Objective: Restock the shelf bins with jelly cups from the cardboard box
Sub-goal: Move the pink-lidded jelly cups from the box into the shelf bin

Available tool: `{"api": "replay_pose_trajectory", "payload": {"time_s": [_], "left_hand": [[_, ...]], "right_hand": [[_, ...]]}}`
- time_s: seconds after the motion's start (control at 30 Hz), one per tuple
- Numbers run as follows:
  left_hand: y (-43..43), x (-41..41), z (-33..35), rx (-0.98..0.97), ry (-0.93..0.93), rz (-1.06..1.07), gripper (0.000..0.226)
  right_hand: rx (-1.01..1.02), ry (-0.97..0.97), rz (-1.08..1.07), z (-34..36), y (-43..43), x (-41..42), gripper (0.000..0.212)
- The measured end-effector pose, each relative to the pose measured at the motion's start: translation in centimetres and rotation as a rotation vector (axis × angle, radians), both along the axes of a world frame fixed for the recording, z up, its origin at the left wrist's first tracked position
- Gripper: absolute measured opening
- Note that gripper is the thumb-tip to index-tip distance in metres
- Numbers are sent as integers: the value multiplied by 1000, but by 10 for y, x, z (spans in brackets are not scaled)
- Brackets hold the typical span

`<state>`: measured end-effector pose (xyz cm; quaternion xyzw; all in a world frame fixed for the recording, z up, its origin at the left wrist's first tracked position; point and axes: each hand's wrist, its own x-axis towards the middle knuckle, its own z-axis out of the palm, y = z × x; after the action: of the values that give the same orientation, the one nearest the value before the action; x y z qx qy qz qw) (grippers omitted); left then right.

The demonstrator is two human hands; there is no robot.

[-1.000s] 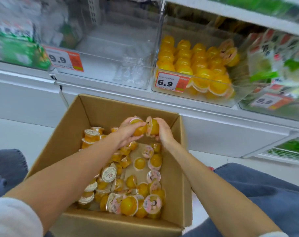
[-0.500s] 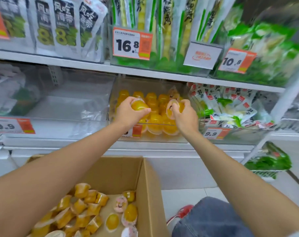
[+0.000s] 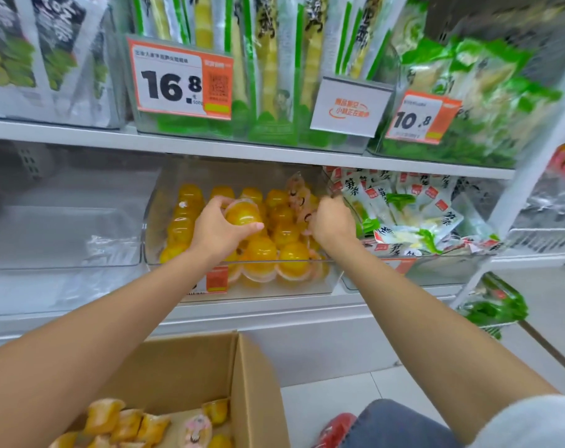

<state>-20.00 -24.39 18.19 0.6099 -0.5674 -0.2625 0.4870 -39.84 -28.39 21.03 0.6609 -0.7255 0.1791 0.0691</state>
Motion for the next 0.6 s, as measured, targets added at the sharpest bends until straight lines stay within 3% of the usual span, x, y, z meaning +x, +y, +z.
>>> {"api": "replay_pose_trajectory", "payload": {"time_s": [0.07,0.1,0.2,0.3,0.37,0.47,0.53,0.6], "left_hand": [[4,-3,6,9,-7,-7,66],[5,-7,9,6,-9,-14,65],[8,-23,20,2,38,-48,67],[12,-37,28,-32,31,-51,61],[14,-42,31,-100,-42,-66,59],[13,-43,29,-120,-145,-197,74],[14,-35,25,-74,-262,-248,86],[15,-19,16,-16,-513,-221,80]], "right_hand": [[-104,-132,114,4,8,3,32],[-109,-303,219,6,12,5,36],[226,-953,463,16,28,15,49],[463,-1124,524,22,40,17,60],[492,-1153,495,24,41,16,55],[311,-1024,418,26,36,12,39],[176,-769,393,31,29,0,41],[139,-383,401,39,28,-17,43]]}}
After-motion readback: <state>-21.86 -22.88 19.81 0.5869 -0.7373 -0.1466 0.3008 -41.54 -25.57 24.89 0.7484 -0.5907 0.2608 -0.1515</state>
